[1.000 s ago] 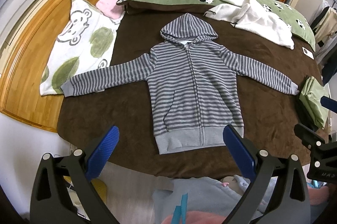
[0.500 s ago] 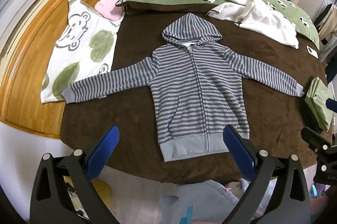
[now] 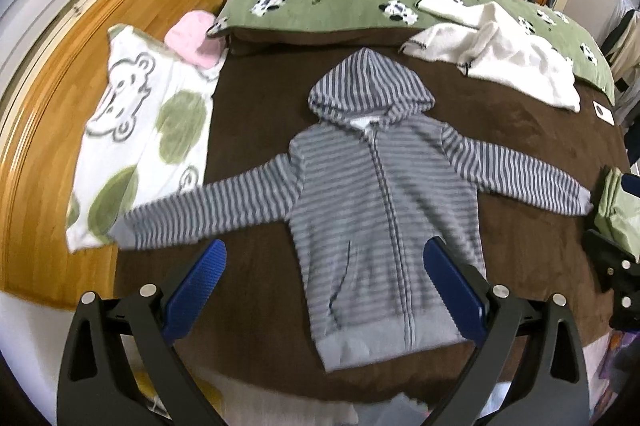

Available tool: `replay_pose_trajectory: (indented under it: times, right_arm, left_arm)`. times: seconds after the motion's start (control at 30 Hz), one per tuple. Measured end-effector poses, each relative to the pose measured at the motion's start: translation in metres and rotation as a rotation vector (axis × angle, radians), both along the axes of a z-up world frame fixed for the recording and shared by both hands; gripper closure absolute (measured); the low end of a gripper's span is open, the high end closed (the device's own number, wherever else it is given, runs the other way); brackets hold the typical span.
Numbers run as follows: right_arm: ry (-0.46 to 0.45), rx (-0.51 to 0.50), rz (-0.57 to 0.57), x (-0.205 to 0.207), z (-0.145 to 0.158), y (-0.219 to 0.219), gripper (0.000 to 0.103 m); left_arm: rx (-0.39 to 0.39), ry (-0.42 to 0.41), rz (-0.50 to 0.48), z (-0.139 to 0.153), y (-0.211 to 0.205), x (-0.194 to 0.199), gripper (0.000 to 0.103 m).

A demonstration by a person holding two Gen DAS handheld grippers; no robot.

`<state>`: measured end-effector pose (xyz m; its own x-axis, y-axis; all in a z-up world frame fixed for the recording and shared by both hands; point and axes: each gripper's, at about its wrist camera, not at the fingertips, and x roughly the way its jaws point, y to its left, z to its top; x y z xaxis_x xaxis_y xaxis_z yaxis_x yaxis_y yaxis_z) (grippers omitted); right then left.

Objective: Fold large clothes
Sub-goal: 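Lower both tools onto the hoodie body and close them on the fabric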

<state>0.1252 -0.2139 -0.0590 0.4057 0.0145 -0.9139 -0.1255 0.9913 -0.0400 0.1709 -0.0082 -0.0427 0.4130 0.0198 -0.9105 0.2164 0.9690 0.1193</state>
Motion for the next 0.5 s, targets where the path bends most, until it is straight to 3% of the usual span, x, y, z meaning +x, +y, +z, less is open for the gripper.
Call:
replay_pose_trajectory:
  times: [0.27, 0.37, 0.5]
  right_arm:
    - [-0.049, -0.020, 0.036, 0.099, -0.057, -0.016, 0.006]
    - [-0.056, 0.028, 0.062, 0.141, -0.093, -0.021, 0.006]
    - [-0.046, 0.086, 0.075, 0.185, -0.150, -0.029, 0.006]
  left_arm:
    - [-0.045, -0.023, -0.088, -0.061, -0.016, 0.089, 0.006]
    - [-0.043, -0.039, -0.137, -0.100, -0.019, 0.127, 0.006]
    - [-0.094, -0.035, -0.097, -0.160, -0.006, 0.186, 0.006]
